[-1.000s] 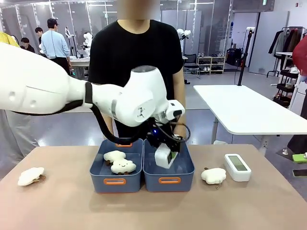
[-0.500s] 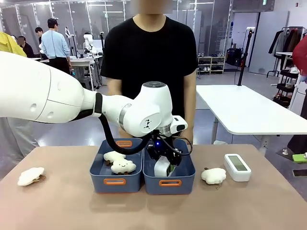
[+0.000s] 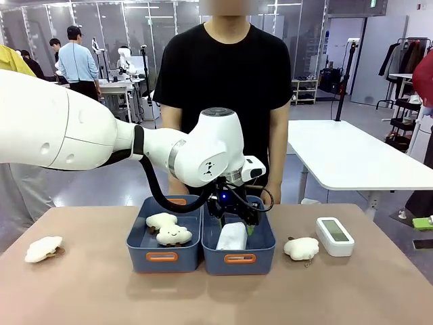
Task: Sort the digital clocks into the basket.
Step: Pick up the Digital clock from the table and place it into the empty Plastic storage basket.
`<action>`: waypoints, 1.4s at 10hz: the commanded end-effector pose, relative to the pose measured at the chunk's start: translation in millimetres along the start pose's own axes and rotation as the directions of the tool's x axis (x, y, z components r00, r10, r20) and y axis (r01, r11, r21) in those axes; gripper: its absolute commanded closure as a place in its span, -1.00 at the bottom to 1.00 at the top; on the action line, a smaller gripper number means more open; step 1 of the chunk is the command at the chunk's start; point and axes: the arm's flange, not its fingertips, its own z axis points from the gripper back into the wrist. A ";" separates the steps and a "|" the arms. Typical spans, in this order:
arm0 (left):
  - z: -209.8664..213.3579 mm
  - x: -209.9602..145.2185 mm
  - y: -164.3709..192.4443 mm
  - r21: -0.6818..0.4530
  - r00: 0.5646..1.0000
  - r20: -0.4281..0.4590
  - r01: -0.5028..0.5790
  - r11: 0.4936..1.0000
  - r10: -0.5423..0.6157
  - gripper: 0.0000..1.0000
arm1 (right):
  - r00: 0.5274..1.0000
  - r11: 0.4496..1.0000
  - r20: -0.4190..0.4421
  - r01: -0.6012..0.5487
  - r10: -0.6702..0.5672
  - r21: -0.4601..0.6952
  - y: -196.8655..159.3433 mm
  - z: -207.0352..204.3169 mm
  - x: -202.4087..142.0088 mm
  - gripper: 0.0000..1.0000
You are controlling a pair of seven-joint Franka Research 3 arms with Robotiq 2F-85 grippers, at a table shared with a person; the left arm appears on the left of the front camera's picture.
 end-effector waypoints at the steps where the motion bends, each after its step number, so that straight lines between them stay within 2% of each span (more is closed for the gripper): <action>1: 10.9 -3.8 0.6 -0.020 1.000 -0.006 0.009 1.000 -0.009 -0.93 | 1.000 1.000 0.006 -0.007 0.007 0.007 0.7 0.7 2.2 -1.00; 2: 20.2 -2.3 4.6 -0.064 1.000 -0.001 0.010 0.998 -0.010 -0.93 | 1.000 1.000 0.006 -0.007 0.007 0.007 0.7 0.7 2.2 -1.00; 4: 23.9 -7.2 9.6 -0.090 0.999 -0.034 0.004 0.996 -0.007 -0.93 | 1.000 1.000 0.006 -0.007 0.007 0.007 0.7 0.7 2.2 -1.00; 6: 34.3 -14.6 12.4 -0.110 1.000 -0.026 -0.008 0.994 0.005 -0.93 | 1.000 1.000 0.006 -0.007 0.007 0.007 0.7 0.7 2.2 -1.00; 7: 46.7 -22.2 16.5 -0.149 1.000 -0.012 -0.005 0.989 0.003 -0.93 | 1.000 1.000 0.006 -0.007 0.007 0.007 0.7 0.7 2.2 -1.00; 8: 66.7 -31.0 23.2 -0.282 0.998 0.021 0.056 0.958 -0.052 -0.93 | 1.000 1.000 0.006 -0.007 0.007 0.007 0.7 0.7 2.2 -1.00; 9: 84.1 -40.2 38.3 -0.327 0.997 0.014 0.073 0.942 -0.073 -0.93 | 1.000 1.000 0.006 -0.007 0.007 0.007 0.7 0.7 2.2 -1.00; 10: 102.3 -50.0 59.8 -0.414 0.998 0.030 0.066 0.908 -0.059 -0.93 | 1.000 1.000 0.006 -0.007 0.007 0.007 0.7 0.7 2.2 -1.00; 11: 119.5 -59.9 83.3 -0.552 0.996 0.062 0.087 0.829 -0.063 -0.93 | 1.000 1.000 0.006 -0.007 0.007 0.007 0.7 0.7 2.2 -1.00; 12: 131.1 -73.6 106.3 -0.606 0.996 0.074 0.088 0.790 -0.054 -0.93 | 1.000 1.000 0.006 -0.007 0.007 0.007 0.7 0.7 2.2 -1.00; 13: 139.5 -90.3 140.3 -0.725 0.993 0.110 0.106 0.681 -0.037 -0.93 | 1.000 1.000 0.006 -0.007 0.007 0.007 0.7 0.7 2.2 -1.00; 14: 144.7 -110.5 167.9 -0.780 0.993 0.115 0.077 0.621 0.021 -0.93 | 1.000 1.000 0.006 -0.007 0.007 0.007 0.7 0.7 2.2 -1.00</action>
